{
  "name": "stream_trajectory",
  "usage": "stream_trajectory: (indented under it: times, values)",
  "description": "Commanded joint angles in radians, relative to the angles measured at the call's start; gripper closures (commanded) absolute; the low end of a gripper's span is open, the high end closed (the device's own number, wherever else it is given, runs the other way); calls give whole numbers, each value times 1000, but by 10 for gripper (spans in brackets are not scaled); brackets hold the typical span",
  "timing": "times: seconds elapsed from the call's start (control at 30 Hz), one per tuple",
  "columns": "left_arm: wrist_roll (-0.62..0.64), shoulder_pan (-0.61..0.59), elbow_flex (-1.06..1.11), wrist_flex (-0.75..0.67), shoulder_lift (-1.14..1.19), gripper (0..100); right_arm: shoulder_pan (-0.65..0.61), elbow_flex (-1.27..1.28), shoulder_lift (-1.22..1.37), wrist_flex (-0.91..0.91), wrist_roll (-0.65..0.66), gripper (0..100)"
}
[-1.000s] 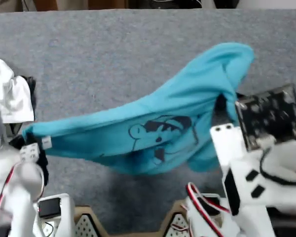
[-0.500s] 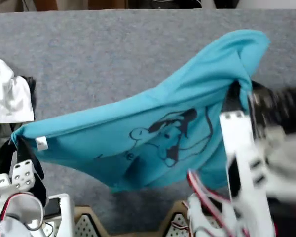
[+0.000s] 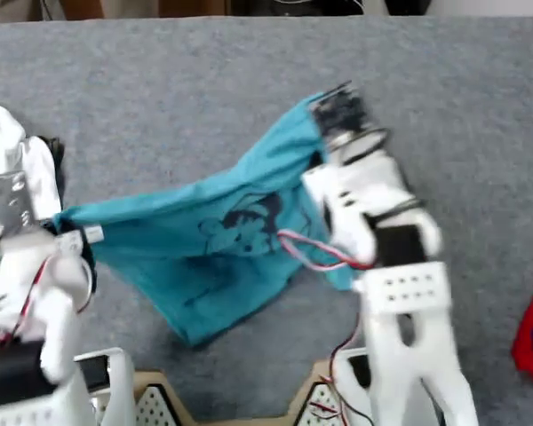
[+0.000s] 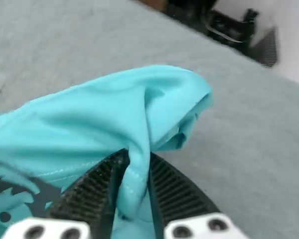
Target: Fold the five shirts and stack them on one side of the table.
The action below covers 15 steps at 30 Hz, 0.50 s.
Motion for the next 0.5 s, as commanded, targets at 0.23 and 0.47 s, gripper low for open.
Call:
stream_trajectory:
  times: [0.23,0.47]
  values:
    - [-60,-6,376,-361,8,981,-47,341,306,-818,-35,993]
    - [-9,-12,336,-356,165,981,-51,116,483,-496,-238,876]
